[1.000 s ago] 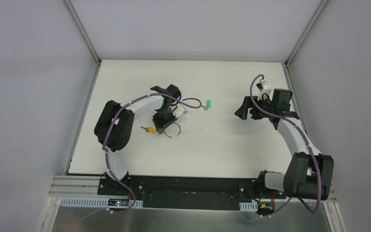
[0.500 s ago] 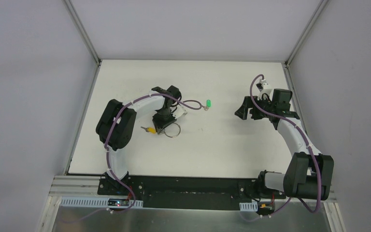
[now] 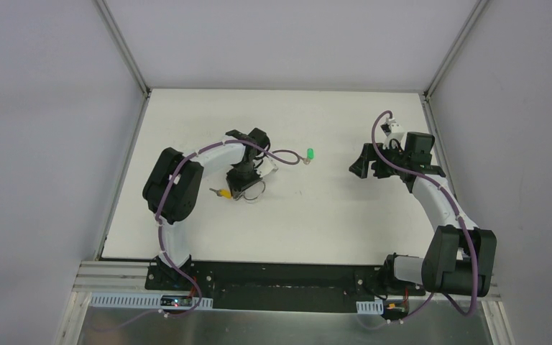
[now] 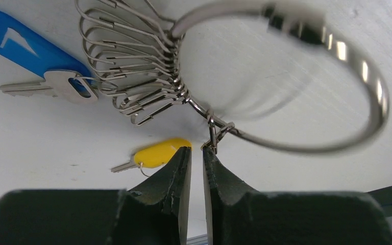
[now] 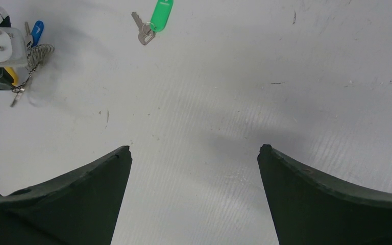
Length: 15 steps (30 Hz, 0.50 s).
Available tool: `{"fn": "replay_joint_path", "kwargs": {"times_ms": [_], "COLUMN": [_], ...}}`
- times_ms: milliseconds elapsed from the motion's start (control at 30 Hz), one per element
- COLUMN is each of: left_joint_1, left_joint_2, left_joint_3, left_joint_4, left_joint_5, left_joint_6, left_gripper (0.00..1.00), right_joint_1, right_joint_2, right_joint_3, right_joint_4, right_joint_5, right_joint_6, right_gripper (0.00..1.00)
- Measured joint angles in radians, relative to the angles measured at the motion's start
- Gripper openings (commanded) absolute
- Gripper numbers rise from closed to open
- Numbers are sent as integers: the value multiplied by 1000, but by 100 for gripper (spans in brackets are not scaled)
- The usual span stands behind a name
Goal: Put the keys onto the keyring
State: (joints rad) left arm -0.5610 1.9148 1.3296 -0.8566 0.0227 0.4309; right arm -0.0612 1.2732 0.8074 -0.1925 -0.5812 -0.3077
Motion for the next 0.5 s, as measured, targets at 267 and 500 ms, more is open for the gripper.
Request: {"fn": "replay_joint_path", "kwargs": {"times_ms": [267, 500], "left_joint_1": [6, 6], "left_joint_2": [0, 0], "left_joint_3": [-15, -17], "left_joint_4": [35, 41], "left_joint_5": [-53, -22], "left_joint_6": [0, 2], "left_gripper": [16, 17], "right_joint_1": [0, 0], "right_joint_2": [4, 11], "right_joint_3": [0, 0], "right_joint_4": [-3, -6], "right_joint_5": [0, 0], "right_joint_6": [-1, -1], "right_gripper": [98, 98]}}
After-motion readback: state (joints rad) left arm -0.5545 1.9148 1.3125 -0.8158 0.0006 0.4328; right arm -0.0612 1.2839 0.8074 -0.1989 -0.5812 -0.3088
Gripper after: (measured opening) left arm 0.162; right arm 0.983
